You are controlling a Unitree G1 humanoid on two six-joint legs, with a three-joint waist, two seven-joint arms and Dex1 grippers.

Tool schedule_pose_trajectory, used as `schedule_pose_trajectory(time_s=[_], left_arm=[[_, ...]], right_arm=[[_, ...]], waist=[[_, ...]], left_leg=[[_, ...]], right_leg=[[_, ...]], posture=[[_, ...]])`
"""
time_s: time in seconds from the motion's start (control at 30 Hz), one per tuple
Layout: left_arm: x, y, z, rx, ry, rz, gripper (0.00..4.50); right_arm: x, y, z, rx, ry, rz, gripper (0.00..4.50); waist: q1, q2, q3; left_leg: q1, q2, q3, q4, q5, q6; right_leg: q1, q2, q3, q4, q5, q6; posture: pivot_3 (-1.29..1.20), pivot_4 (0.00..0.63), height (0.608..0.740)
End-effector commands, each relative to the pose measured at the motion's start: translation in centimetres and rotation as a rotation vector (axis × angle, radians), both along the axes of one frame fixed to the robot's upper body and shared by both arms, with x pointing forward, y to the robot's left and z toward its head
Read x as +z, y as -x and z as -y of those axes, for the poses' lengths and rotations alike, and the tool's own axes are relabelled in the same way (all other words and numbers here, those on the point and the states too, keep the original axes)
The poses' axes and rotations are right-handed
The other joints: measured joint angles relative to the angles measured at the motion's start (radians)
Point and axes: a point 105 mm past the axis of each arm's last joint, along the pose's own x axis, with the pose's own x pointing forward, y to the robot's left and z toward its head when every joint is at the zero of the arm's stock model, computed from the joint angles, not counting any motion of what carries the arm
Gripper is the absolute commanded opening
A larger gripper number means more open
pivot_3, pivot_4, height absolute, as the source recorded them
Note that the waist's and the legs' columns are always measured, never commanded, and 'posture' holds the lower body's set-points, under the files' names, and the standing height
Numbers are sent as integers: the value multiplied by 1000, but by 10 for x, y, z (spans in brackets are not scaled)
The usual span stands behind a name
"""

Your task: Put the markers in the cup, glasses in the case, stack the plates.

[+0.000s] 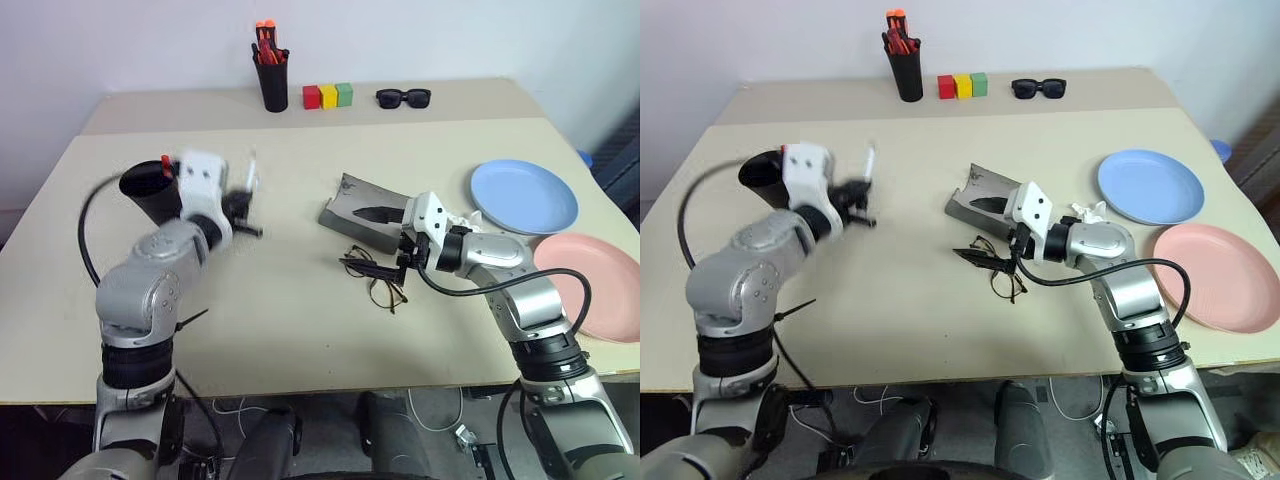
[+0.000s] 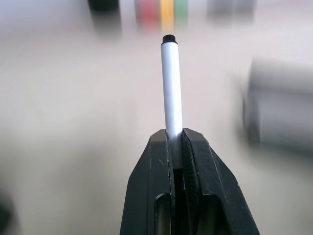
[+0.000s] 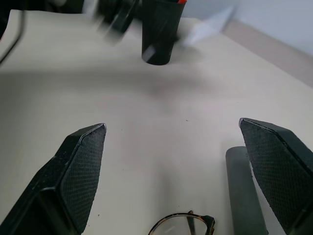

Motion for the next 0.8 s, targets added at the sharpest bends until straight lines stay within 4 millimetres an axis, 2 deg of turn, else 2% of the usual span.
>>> schedule_pose_trajectory(time_s=[0.03, 0.2, 0.27, 0.33, 0.53, 0.8], left_arm=[[46, 0, -44, 165, -20, 258, 41], [66, 2, -98, 332, -19, 383, 41], [64, 3, -116, 387, -21, 396, 41], [52, -1, -130, 436, -22, 351, 41], [13, -15, -128, 402, -27, 244, 41], [-11, -15, -122, 350, -20, 205, 41]], right_arm=[[13, 0, -5, 16, -17, 55, 4500], [14, -2, -5, 12, -18, 59, 4500], [15, -3, -5, 9, -17, 62, 4500], [15, -3, -5, 9, -16, 63, 4500], [16, -3, -7, 12, -16, 67, 4500], [18, -4, -5, 3, -15, 73, 4500]], waist=[[-4, 0, 0], [-1, 0, 0], [0, 0, 0], [1, 0, 0], [0, 0, 0], [-2, 0, 0]], left_leg=[[0, 0, 1, -1, 0, 0], [1, 1, 1, -1, 0, 0], [0, 1, 1, -1, 0, 0], [0, 1, 1, 0, 0, 0], [0, 1, 0, 0, 0, 1], [0, 1, 0, 0, 0, 1]], right_leg=[[0, 0, 0, 0, 0, 0], [0, 0, 0, 0, 0, 0], [0, 0, 0, 0, 0, 0], [0, 0, 0, 0, 0, 0], [0, 0, 0, 0, 1, 1], [0, 1, 0, 0, 1, 0]], posture=[[0, 150, 740], [0, 150, 740], [0, 150, 740], [0, 150, 740], [0, 150, 740], [0, 150, 740]])
